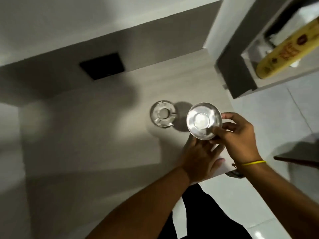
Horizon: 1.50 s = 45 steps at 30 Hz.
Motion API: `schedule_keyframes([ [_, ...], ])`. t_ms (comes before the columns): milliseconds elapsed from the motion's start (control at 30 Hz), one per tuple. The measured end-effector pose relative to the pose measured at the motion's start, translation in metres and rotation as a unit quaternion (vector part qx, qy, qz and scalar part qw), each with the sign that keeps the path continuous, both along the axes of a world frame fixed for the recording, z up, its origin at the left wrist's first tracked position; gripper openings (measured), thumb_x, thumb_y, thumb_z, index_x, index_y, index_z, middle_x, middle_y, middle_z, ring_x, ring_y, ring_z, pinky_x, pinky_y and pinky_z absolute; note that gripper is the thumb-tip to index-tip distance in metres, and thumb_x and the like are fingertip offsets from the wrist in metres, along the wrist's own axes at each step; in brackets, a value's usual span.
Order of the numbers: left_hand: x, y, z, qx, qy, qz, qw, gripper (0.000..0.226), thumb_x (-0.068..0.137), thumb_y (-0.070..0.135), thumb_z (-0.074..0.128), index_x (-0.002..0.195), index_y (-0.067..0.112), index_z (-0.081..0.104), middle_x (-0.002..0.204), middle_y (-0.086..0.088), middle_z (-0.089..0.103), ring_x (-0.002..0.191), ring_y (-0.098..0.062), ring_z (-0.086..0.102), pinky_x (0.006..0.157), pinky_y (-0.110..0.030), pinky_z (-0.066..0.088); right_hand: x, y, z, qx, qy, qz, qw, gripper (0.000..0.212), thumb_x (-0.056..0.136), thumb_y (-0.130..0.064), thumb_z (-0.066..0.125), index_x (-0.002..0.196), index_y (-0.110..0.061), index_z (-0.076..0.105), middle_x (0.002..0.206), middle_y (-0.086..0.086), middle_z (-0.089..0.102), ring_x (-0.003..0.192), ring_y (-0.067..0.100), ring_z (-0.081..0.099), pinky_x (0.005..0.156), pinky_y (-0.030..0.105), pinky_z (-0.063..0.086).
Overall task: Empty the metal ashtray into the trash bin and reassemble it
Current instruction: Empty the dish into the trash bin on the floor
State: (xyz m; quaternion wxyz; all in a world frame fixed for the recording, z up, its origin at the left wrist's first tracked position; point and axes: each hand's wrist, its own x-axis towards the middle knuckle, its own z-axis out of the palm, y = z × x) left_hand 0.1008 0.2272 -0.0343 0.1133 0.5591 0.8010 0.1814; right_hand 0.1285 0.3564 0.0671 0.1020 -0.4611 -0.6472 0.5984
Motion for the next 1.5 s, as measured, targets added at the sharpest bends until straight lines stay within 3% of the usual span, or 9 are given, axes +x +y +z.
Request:
schedule_keyframes([
  [167, -0.003, 0.026, -0.015, -0.039, 0.065, -0.070, 0.995, 0.053, 0.105, 0.054, 0.051, 0.147, 0.021, 0.054, 0.152, -0.008, 0.063, 0.145, -0.033, 0.051, 0.128, -0.063, 0.028, 0.089, 0.062, -0.013, -0.008, 0.015, -0.090, 0.996, 0.040, 0.086, 0.010, 0.077, 0.098, -0.028, 0.074, 0.076, 0.013, 0.077, 0.056, 0.026, 0.074, 0.051, 0.039, 0.064],
  [367, -0.002, 0.030, -0.019, -0.068, 0.081, -0.090, 0.990, 0.066, 0.112, 0.058, 0.031, 0.168, 0.024, 0.031, 0.182, -0.002, 0.020, 0.169, -0.023, 0.012, 0.132, -0.063, 0.018, 0.209, 0.105, -0.051, 0.014, 0.002, -0.241, 0.970, 0.045, 0.083, 0.010, 0.079, 0.093, -0.033, 0.074, 0.088, 0.033, 0.068, 0.062, 0.033, 0.072, 0.063, 0.050, 0.067],
  [533, -0.006, 0.030, -0.025, -0.095, 0.102, -0.108, 0.984, 0.067, 0.111, 0.058, 0.029, 0.167, 0.022, 0.034, 0.181, -0.003, 0.024, 0.167, -0.028, 0.019, 0.126, -0.066, 0.024, 0.276, 0.118, -0.128, 0.132, -0.104, -0.350, 0.922, 0.049, 0.083, -0.001, 0.073, 0.111, -0.038, 0.059, 0.082, 0.003, 0.066, 0.062, 0.025, 0.072, 0.063, 0.052, 0.067],
  [633, -0.004, 0.030, -0.021, -0.085, 0.109, -0.100, 0.985, 0.068, 0.110, 0.057, 0.029, 0.166, 0.021, 0.039, 0.179, -0.005, 0.029, 0.166, -0.030, 0.024, 0.126, -0.067, 0.024, 0.286, 0.132, -0.187, 0.238, -0.195, -0.248, 0.919, 0.059, 0.079, -0.016, 0.066, 0.133, -0.032, 0.048, 0.067, -0.006, 0.060, 0.065, 0.025, 0.066, 0.067, 0.040, 0.055],
  [800, 0.000, 0.038, -0.016, -0.065, 0.124, -0.099, 0.985, 0.078, 0.108, 0.063, 0.022, 0.156, 0.010, 0.053, 0.169, -0.014, 0.042, 0.158, -0.032, 0.033, 0.115, -0.072, 0.034, 0.287, 0.155, -0.291, 0.326, -0.310, -0.001, 0.893, 0.086, 0.082, -0.005, 0.074, 0.154, -0.029, 0.035, 0.118, 0.018, 0.070, 0.079, 0.047, 0.073, 0.061, 0.048, 0.059],
  [1067, -0.004, 0.048, -0.021, -0.099, 0.231, -0.134, 0.959, 0.097, 0.110, 0.064, 0.007, 0.130, -0.007, 0.070, 0.143, -0.036, 0.059, 0.139, -0.043, 0.055, 0.089, -0.087, 0.045, 0.269, 0.166, -0.378, 0.345, -0.410, 0.236, 0.811, 0.091, 0.100, -0.005, 0.056, 0.171, -0.038, 0.009, 0.124, 0.016, 0.055, 0.095, 0.038, 0.065, 0.071, 0.049, 0.060],
  [1167, -0.016, 0.049, -0.019, -0.138, 0.257, -0.198, 0.936, 0.106, 0.110, 0.061, -0.002, 0.112, -0.013, 0.076, 0.121, -0.043, 0.069, 0.104, -0.066, 0.068, 0.065, -0.088, 0.040, 0.261, 0.171, -0.397, 0.360, -0.429, 0.260, 0.787, 0.095, 0.098, 0.002, 0.054, 0.171, -0.038, 0.008, 0.127, 0.013, 0.053, 0.095, 0.035, 0.062, 0.066, 0.042, 0.055],
  [1300, -0.007, 0.049, -0.025, -0.102, 0.238, -0.135, 0.956, 0.101, 0.107, 0.071, 0.006, 0.129, -0.002, 0.072, 0.140, -0.035, 0.060, 0.127, -0.057, 0.060, 0.085, -0.088, 0.045, 0.252, 0.180, -0.414, 0.337, -0.473, 0.306, 0.754, 0.077, 0.098, -0.006, 0.055, 0.167, -0.013, 0.022, 0.137, 0.015, 0.051, 0.107, 0.036, 0.063, 0.081, 0.044, 0.059],
  [1500, 0.001, 0.043, -0.028, -0.021, 0.209, -0.101, 0.972, 0.068, 0.106, 0.067, 0.027, 0.141, 0.015, 0.055, 0.153, -0.020, 0.052, 0.146, -0.035, 0.044, 0.107, -0.070, 0.038, 0.244, 0.191, -0.427, 0.329, -0.472, 0.321, 0.753, 0.079, 0.100, -0.007, 0.059, 0.168, -0.016, 0.020, 0.134, 0.015, 0.051, 0.104, 0.037, 0.067, 0.074, 0.041, 0.056],
])
